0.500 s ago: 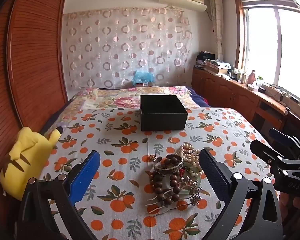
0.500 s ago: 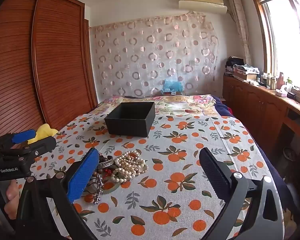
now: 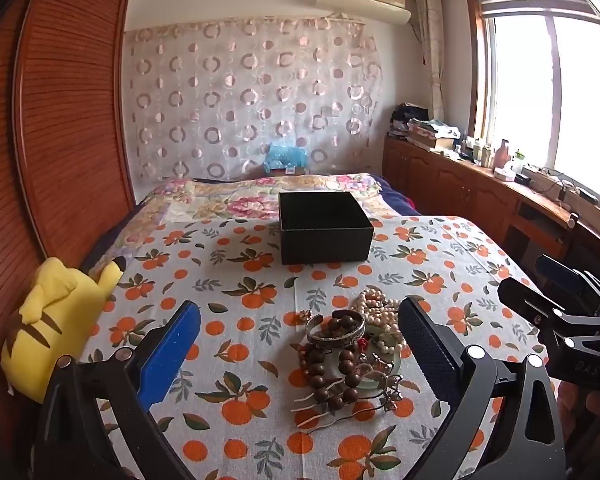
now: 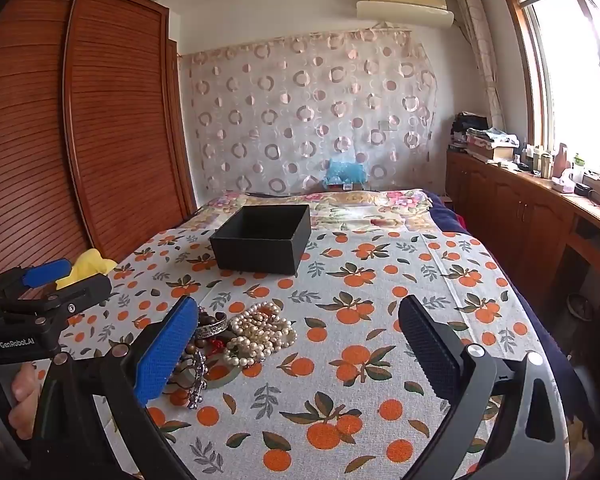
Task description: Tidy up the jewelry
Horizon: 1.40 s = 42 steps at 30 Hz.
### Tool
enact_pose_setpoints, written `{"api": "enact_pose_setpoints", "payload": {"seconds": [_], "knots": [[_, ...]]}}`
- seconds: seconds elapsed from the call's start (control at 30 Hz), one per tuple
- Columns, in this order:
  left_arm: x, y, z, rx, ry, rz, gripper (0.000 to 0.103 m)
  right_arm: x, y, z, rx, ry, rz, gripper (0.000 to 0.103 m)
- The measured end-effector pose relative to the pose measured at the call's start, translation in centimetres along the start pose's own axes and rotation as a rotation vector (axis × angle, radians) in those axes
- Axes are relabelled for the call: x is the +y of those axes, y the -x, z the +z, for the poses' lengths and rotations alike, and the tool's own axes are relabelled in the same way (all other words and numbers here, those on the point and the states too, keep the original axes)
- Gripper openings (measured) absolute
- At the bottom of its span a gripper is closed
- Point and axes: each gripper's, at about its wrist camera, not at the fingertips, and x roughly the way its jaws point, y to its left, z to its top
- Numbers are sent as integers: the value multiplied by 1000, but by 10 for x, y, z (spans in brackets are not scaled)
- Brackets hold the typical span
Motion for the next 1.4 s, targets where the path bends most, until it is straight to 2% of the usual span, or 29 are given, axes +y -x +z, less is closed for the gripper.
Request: {"api": "enact_pose_setpoints", "payload": {"seconds": [1.4], "knots": [[-10,11,10,-10,-6,-9,96,4,4,4,-8,-2,0,101]]}}
